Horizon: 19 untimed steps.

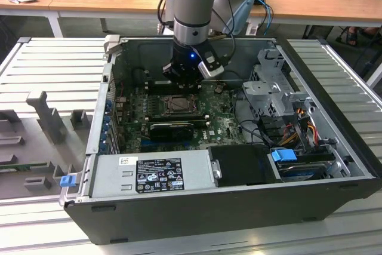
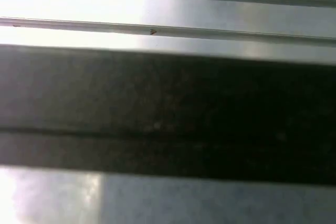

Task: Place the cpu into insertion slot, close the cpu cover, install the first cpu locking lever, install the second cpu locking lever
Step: 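Install the first cpu locking lever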

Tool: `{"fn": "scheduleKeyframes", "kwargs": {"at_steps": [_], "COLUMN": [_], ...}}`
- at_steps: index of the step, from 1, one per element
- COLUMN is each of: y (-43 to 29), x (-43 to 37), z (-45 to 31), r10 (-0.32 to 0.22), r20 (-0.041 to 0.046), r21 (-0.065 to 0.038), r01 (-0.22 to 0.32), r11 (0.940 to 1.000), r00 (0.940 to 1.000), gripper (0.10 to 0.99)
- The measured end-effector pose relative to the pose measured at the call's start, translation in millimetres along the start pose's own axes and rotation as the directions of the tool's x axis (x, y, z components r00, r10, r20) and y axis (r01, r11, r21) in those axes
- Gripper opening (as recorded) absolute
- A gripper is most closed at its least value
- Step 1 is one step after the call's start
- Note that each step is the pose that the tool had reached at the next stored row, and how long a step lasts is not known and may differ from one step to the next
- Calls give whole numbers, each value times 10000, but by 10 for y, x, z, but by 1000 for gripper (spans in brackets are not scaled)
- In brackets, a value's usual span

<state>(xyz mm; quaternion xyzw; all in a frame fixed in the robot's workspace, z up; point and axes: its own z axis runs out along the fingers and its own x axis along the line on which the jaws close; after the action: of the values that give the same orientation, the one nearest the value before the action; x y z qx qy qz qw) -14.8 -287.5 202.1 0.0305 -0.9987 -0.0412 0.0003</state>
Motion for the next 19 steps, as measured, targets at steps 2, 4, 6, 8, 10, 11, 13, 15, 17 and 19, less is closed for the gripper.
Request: {"fn": "scheduleKeyframes", "kwargs": {"at_steps": [2, 4, 6, 8, 10, 11, 13, 15, 17, 19], "y": [-8, -8, -7, -4, 4, 7, -1, -21, -37, -52], "x": [1, 0, 1, 1, 0, 0, 0, 2, 3, 4], "z": [4, 7, -10, -57, -148, -182, -184, -187, -188, -189], "r10": [0, -1, 0, 1, 0, 0, -2, 0, -1, -1], "r20": [6, 25, 25, 25, 25, 24, 24, 23, 23, 24], "r21": [-111, -376, -403, -404, -402, -396, -390, -389, -388, -389], "r01": [0, 2, 1, 0, 1, 1, 3, 1, 2, 2], "r11": [9999, 9993, 9992, 9992, 9992, 9992, 9992, 9992, 9992, 9992], "r00": [10000, 10000, 10000, 10000, 10000, 10000, 10000, 10000, 10000, 10000], "gripper": [106, 106, 106, 106, 106, 106, 106, 106, 106, 106]}}
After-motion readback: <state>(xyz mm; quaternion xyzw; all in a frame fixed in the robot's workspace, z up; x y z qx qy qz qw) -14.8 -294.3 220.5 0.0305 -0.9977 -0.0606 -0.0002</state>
